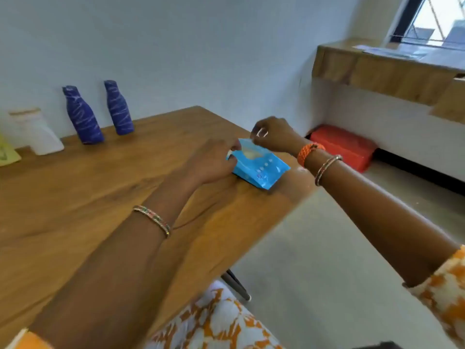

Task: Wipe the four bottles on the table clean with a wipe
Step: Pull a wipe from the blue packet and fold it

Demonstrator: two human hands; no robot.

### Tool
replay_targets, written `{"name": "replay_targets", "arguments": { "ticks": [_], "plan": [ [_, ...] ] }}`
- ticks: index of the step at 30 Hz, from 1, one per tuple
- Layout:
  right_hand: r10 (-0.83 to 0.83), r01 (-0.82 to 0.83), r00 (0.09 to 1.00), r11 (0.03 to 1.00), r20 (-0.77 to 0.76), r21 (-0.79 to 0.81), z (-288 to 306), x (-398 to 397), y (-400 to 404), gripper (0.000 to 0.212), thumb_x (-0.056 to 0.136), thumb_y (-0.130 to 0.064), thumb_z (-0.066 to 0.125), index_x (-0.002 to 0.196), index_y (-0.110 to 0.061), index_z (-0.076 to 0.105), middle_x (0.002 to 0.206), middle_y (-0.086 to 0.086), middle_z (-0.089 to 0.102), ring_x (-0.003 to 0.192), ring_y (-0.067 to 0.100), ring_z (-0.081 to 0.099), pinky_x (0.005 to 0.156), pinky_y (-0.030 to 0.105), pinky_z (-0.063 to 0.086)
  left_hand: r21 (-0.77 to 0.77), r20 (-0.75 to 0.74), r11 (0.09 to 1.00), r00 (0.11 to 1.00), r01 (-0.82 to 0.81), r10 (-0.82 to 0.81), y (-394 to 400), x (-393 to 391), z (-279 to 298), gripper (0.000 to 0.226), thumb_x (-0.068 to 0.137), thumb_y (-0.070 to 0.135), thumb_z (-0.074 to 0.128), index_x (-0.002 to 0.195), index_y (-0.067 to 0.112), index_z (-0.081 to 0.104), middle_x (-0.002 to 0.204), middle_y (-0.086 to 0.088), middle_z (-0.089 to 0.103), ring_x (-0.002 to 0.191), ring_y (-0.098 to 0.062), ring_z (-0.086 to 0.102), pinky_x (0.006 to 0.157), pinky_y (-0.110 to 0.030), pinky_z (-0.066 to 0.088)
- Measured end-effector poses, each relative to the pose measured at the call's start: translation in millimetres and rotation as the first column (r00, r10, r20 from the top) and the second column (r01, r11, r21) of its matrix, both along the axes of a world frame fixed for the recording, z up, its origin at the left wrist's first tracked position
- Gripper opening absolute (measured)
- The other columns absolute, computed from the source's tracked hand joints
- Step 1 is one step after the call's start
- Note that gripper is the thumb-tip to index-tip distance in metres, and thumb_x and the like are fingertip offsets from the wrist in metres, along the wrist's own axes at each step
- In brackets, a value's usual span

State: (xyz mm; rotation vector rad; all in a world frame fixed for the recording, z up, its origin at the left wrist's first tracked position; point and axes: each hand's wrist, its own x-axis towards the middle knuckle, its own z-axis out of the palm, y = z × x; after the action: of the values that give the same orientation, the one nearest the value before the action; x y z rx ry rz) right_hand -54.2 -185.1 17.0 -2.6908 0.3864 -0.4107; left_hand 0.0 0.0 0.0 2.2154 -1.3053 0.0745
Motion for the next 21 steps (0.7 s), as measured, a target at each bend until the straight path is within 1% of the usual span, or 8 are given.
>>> {"name": "replay_targets", "arguments": {
  "ticks": [2,4,7,9,12,14,18,21],
  "plan": [
    [0.028,-0.026,0.998,0.999,-0.058,0.034,-21,-9,-3,0.014,0.084,-0.025,0.063,0.096,-0.021,0.069,0.116,0.008,0.059,0.106,0.021,0.055,0.082,0.023,0.038,0.076,-0.024,0.997,1.0,-0.019,0.02,-21,-12,-4,0.033,0.088,0.009,0.048,0.12,0.011,0.057,0.125,-0.009,0.058,0.112,-0.025,0.053,0.089,-0.027,0.039],
    [0.016,-0.01,0.996,0.997,-0.084,0.073,-46,-12,-4,0.008,0.085,-0.032,0.062,0.09,-0.028,0.066,0.117,0.005,0.055,0.103,0.02,0.053,0.083,0.028,0.042,0.128,-0.082,0.992,0.996,-0.007,0.018,-42,-16,-10,0.031,0.09,0.007,0.044,0.118,0.01,0.057,0.125,-0.01,0.057,0.114,-0.025,0.053,0.09,-0.03,0.04],
    [-0.122,0.101,0.987,0.976,0.102,0.193,-62,-6,-14,0.011,0.088,-0.024,0.056,0.093,-0.022,0.066,0.114,0.006,0.055,0.089,0.016,0.054,0.069,0.025,0.045,0.267,-0.105,0.963,0.991,-0.049,0.08,-61,-9,-24,0.033,0.093,0.006,0.041,0.123,0.008,0.052,0.129,-0.012,0.051,0.115,-0.026,0.051,0.093,-0.037,0.044],
    [-0.169,0.141,0.98,0.963,0.104,0.231,-67,-5,-20,0.018,0.089,-0.019,0.054,0.103,-0.02,0.065,0.115,0.006,0.056,0.081,0.013,0.056,0.062,0.022,0.048,0.307,-0.065,0.947,0.99,-0.099,0.124,-68,-5,-31,0.03,0.093,0.006,0.042,0.122,0.006,0.052,0.128,-0.014,0.051,0.112,-0.026,0.051,0.093,-0.038,0.045],
    [-0.138,0.135,0.99,0.962,-0.006,0.238,-74,-6,-26,0.031,0.089,-0.019,0.058,0.12,-0.018,0.06,0.12,0.005,0.056,0.09,0.014,0.06,0.072,0.026,0.055,0.214,-0.058,0.953,0.971,-0.213,0.23,-75,0,-40,0.018,0.094,0.01,0.043,0.1,0.006,0.058,0.112,-0.014,0.058,0.098,-0.025,0.056,0.083,-0.037,0.048],
    [-0.136,0.142,0.99,0.946,-0.041,0.292,-75,-8,-28,0.031,0.088,-0.019,0.061,0.119,-0.018,0.06,0.122,0.004,0.057,0.095,0.014,0.06,0.077,0.028,0.055,0.181,-0.085,0.946,0.954,-0.269,0.288,-76,3,-43,0.017,0.095,0.019,0.046,0.091,0.009,0.06,0.103,-0.009,0.062,0.093,-0.022,0.058,0.076,-0.034,0.046],
    [-0.132,0.135,0.991,0.932,-0.03,0.337,-78,-13,-24,0.028,0.087,-0.027,0.063,0.114,-0.018,0.063,0.12,0.002,0.058,0.09,0.009,0.057,0.068,0.021,0.052,0.194,-0.184,0.918,0.907,-0.345,0.379,-78,6,-51,0.021,0.093,0.035,0.056,0.101,0.018,0.064,0.102,0.003,0.062,0.091,-0.012,0.056,0.071,-0.027,0.042],
    [-0.186,0.157,0.981,0.924,0.052,0.349,-79,-16,-20,0.02,0.086,-0.029,0.065,0.103,-0.019,0.064,0.113,0.001,0.061,0.089,0.011,0.061,0.071,0.027,0.056,0.18,-0.208,0.903,0.882,-0.39,0.422,-82,6,-53,0.021,0.09,0.04,0.058,0.097,0.02,0.061,0.097,0.006,0.058,0.088,-0.011,0.054,0.064,-0.025,0.038]
  ]
}}
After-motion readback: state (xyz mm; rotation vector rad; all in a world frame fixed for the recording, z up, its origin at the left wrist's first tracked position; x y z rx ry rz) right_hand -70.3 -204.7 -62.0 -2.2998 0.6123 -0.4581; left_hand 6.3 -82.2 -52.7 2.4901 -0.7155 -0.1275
